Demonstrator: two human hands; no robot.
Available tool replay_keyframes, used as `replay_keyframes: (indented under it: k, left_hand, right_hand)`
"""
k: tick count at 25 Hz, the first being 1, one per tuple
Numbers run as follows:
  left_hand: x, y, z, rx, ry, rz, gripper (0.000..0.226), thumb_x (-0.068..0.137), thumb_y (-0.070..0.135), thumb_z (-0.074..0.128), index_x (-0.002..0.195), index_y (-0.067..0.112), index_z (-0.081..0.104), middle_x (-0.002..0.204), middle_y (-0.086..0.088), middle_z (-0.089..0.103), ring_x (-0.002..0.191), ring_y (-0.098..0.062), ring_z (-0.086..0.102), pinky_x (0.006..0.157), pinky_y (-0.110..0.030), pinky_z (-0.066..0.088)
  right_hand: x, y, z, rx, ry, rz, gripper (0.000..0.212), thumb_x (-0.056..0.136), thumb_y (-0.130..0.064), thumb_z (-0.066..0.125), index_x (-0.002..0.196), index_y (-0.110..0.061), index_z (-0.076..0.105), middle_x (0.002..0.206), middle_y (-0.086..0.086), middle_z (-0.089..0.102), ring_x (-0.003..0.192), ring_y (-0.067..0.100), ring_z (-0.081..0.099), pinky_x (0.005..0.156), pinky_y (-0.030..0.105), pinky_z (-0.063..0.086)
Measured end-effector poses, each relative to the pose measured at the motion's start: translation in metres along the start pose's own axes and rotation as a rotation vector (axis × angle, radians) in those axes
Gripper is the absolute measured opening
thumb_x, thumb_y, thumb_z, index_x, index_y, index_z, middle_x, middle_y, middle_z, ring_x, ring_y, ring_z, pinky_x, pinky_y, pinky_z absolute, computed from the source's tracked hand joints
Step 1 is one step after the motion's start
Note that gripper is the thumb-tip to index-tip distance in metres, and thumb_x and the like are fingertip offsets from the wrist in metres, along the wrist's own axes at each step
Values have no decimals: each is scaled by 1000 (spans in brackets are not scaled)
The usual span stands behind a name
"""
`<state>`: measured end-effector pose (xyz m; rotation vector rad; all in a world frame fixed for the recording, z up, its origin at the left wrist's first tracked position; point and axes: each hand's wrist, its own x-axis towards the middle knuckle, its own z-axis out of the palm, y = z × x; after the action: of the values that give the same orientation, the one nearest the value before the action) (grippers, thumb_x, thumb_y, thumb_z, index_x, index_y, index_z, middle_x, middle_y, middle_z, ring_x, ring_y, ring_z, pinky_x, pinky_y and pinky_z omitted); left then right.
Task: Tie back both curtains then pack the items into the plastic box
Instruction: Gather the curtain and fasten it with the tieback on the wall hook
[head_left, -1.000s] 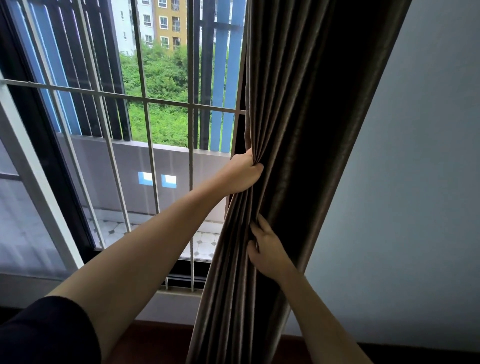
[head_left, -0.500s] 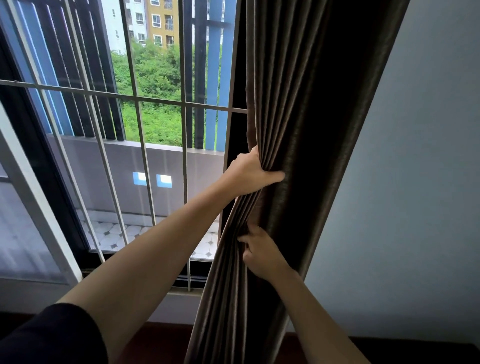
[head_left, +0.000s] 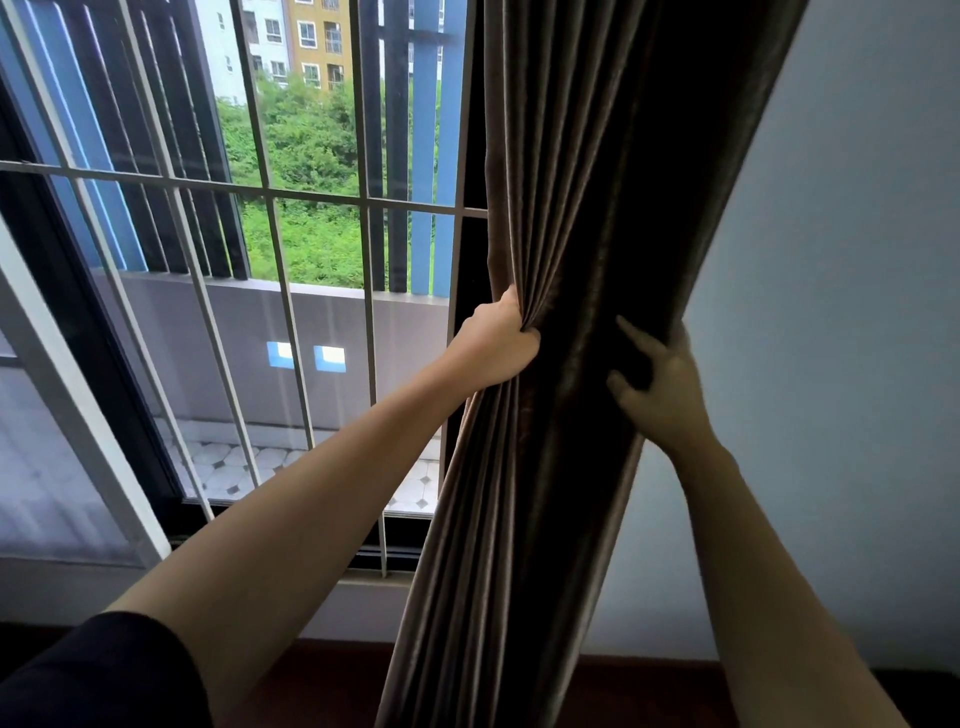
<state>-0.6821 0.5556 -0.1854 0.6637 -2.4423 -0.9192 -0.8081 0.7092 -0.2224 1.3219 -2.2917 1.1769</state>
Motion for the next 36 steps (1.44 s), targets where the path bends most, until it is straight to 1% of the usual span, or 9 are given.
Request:
replay_keyframes:
  k: [7,14,18,21,25,28,30,32,36]
  left_hand:
    - [7,-2,-4,18,-22,-2,59,84,15,42,142,18,29,116,-13,57,101,-32,57,91,-43,50]
    - [6,-1,-1,-11,-42,14,55,85,14,41,139,15,31,110,-12,58,95,-29,58,76,-33,46]
    - [1,7,4,3,-57,29,53,72,28,42,124,19,43,100,-5,60,91,-26,60,78,-35,50]
    - [-6,13,8,20,-24,50,48,57,46,55,100,25,47,86,1,64,79,-20,64,75,-38,56]
    - [-7,14,10,44,94,24,50,65,30,61,112,16,49,87,-4,63,79,-24,62,70,-37,56]
    - [-11,8,1,-56,114,-37,14,75,4,51,86,11,47,77,-4,53,77,-26,55,59,-30,45]
    - [-16,1,-3,-161,138,-48,9,74,-1,48,79,7,48,79,-7,53,81,-32,57,62,-28,42]
    - [-20,-6,-6,-269,129,-54,15,73,-2,47,85,-1,56,82,-13,57,82,-35,61,62,-33,46]
    - [-28,-9,-16,-398,45,-59,22,75,-10,45,92,-1,56,72,-8,52,62,-17,50,56,-25,41]
  right_hand:
    - [-58,-3,85,91,-460,-99,69,80,0,50,145,-7,30,153,4,22,123,23,48,87,0,33]
    - [-77,-10,113,35,-493,-104,47,88,-6,44,135,-7,42,154,-1,20,114,20,53,94,22,46]
    - [-73,-18,111,-76,-539,-109,13,89,-10,47,96,-4,57,128,13,48,65,5,45,62,17,36]
    - [-73,-20,113,-140,-565,-140,21,88,-12,49,92,-6,68,114,8,51,72,6,48,75,22,40]
    - [-74,-20,113,46,-620,-112,23,73,-7,49,72,-14,71,83,-6,54,68,3,53,72,23,43]
    - [-80,-19,109,539,-212,98,34,78,-6,41,86,-33,61,82,-10,59,77,-3,57,71,18,44]
    - [-71,-25,108,687,-4,161,38,93,-27,38,130,-30,46,124,-4,56,117,1,51,99,21,42]
    - [-49,-39,113,698,52,197,59,92,-55,31,146,-30,27,148,-5,39,136,7,36,112,32,32]
    - [1,-72,93,896,125,511,56,92,-59,18,128,-27,49,127,7,56,102,14,56,80,20,46]
